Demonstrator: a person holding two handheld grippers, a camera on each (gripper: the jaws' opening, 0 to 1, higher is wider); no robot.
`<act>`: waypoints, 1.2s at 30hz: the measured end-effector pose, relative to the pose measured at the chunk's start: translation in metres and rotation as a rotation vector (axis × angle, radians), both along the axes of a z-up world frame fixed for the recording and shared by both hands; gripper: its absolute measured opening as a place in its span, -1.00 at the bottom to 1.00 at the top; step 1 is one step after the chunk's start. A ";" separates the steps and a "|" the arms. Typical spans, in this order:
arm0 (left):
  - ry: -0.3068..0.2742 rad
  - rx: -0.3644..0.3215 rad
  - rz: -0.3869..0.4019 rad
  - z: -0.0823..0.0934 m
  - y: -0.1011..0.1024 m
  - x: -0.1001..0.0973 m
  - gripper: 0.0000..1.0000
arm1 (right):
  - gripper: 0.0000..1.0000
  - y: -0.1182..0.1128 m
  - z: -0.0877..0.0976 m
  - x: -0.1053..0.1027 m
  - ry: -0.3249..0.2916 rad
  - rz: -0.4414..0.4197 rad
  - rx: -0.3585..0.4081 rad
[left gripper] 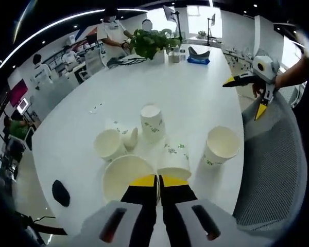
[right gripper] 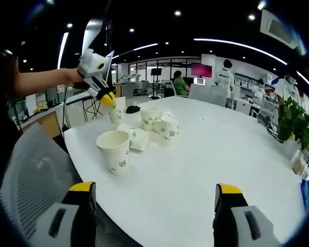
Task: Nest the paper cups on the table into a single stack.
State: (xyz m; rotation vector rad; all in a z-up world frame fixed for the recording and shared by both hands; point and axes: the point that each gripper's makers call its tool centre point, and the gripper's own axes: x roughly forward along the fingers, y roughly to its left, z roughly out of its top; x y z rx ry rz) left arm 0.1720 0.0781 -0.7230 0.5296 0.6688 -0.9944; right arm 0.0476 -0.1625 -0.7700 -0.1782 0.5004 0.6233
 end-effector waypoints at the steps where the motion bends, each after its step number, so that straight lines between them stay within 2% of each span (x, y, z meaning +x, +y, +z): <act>1: -0.002 -0.001 -0.011 0.005 -0.002 -0.003 -1.00 | 0.94 0.000 0.000 0.000 -0.001 -0.001 0.001; 5: 0.002 0.001 -0.035 0.017 -0.011 -0.015 -1.00 | 0.94 0.001 0.001 0.000 -0.002 0.002 0.002; 8: 0.006 0.002 -0.051 0.018 -0.012 -0.018 -1.00 | 0.96 0.001 0.002 0.000 -0.008 0.002 0.005; 23: 0.018 0.000 -0.171 0.046 -0.050 -0.056 -1.00 | 0.99 0.002 0.004 0.001 -0.015 0.002 0.014; 31: 0.021 -0.016 -0.239 0.053 -0.070 -0.073 -1.00 | 0.98 0.002 0.003 0.000 -0.013 0.002 0.010; 36: 0.023 -0.022 -0.278 0.051 -0.079 -0.081 -1.00 | 0.98 0.002 0.003 0.000 -0.012 0.002 0.009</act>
